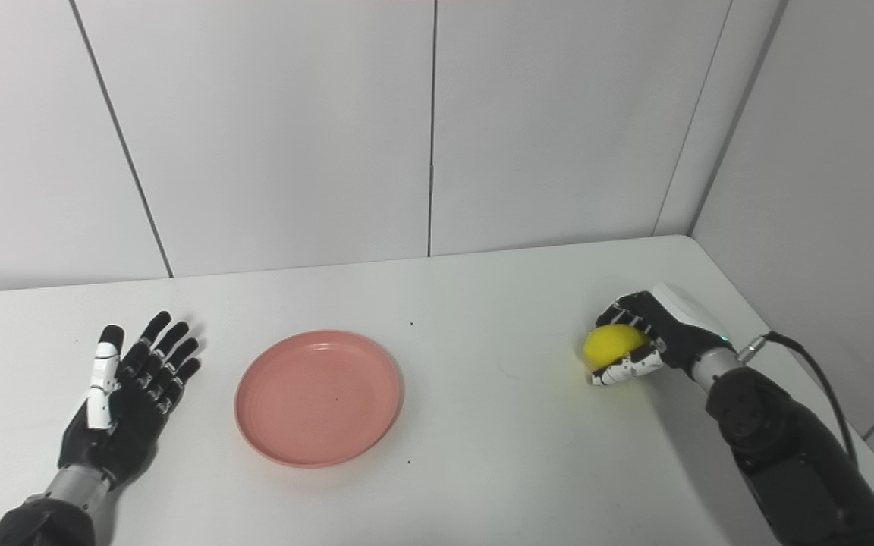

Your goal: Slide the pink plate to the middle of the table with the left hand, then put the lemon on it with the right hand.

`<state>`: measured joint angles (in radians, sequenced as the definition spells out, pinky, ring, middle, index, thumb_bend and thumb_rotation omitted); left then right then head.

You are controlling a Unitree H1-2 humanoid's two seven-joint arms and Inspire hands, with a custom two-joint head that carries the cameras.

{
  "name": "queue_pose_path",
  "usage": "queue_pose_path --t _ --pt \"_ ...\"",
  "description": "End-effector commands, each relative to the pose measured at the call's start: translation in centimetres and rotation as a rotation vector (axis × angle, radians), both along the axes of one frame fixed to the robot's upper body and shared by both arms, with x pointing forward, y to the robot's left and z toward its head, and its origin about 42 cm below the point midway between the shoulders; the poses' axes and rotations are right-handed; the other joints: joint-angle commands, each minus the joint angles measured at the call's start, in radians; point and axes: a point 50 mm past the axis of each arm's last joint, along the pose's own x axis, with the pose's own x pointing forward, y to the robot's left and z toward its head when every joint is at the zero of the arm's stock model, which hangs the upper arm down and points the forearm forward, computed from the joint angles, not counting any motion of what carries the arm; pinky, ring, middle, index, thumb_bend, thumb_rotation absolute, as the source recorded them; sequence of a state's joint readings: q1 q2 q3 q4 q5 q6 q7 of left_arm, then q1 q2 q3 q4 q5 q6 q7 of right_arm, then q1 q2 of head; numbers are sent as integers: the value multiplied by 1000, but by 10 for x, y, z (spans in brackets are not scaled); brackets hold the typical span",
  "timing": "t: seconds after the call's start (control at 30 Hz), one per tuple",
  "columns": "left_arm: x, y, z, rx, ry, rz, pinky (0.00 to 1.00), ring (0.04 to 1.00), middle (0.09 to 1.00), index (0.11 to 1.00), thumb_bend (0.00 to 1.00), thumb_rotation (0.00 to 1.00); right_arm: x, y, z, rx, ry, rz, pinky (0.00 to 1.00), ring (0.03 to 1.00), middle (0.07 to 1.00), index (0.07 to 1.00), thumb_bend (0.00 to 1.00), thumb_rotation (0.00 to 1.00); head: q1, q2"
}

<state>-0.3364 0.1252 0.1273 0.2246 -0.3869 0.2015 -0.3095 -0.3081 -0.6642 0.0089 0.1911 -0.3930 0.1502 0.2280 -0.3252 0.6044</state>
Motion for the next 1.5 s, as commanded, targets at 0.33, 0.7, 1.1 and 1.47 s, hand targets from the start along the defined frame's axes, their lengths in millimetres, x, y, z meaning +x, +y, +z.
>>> queue_pose_path --t 0.33,0.7,1.1,1.47 --pt "3 -3 6 4 -11 5 1000 974 974 968 582 1000 4 1 51 -32 -181 63 400 435 476 503 560 0 18 -6" --pt "1 -8 5 -6 -13 6 989 970 969 967 578 1000 7 50 91 -78 -246 189 406 437 479 513 557 72 49 -12" --pt "-3 -19 6 4 -12 6 993 969 969 962 592 1000 23 113 127 -91 -310 373 375 423 481 515 553 50 108 -21" --pt "-7 -29 9 15 -22 10 1000 968 972 970 592 1000 48 174 129 -51 -354 533 360 407 464 502 562 61 181 -31"
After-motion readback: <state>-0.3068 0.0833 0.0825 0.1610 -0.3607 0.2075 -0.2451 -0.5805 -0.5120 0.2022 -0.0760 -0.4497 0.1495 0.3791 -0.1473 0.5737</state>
